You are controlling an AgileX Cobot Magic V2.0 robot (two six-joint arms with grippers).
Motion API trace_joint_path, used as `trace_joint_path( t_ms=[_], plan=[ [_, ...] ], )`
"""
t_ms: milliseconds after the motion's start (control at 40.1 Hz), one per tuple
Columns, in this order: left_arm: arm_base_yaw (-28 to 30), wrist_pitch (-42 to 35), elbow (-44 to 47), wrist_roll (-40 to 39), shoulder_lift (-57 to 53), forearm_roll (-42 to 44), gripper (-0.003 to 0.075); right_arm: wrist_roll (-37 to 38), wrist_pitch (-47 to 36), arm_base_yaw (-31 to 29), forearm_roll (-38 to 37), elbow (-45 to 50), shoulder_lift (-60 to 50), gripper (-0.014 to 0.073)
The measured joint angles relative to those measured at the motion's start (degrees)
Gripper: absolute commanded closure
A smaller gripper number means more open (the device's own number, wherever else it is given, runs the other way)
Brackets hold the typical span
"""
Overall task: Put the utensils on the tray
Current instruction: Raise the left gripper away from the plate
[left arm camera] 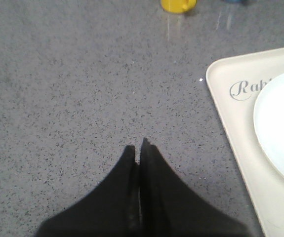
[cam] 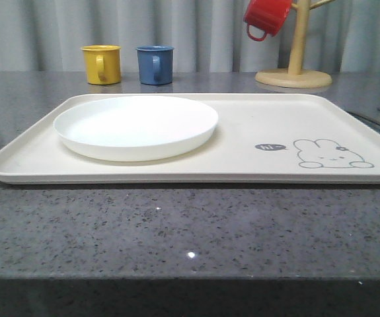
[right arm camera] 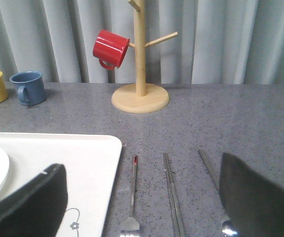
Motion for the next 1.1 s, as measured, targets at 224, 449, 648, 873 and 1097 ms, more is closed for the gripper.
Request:
trace_joint_path(
  t_ms=[224, 449, 648, 873, 1097],
  plan=[
    [-0.1, -8.8, 18.2, 0.0, -21.2, -0.1, 0.0738, 0.0, 0.0, 0.0, 0.0, 0.0, 0.0, -0.0050],
    [-0.1, -9.5, 28.1, 0.0, -39.0, -0.5, 0.0738, 0.0, 0.0, 0.0, 0.0, 0.0, 0.0, -0.0050],
    [-0.1, -9.2, 30.5, 0.0, -46.6, -1.3, 0.0738, 0.0, 0.0, 0.0, 0.0, 0.0, 0.0, -0.0050],
    [-0.1, -10.1, 30.6, 0.0, -46.9, -1.4, 0.0738, 0.0, 0.0, 0.0, 0.0, 0.0, 0.0, -0.0050],
    [-0.1, -10.1, 30.6, 0.0, -46.9, -1.5, 0.0738, 0.0, 0.0, 0.0, 0.0, 0.0, 0.0, -0.0050]
  ],
)
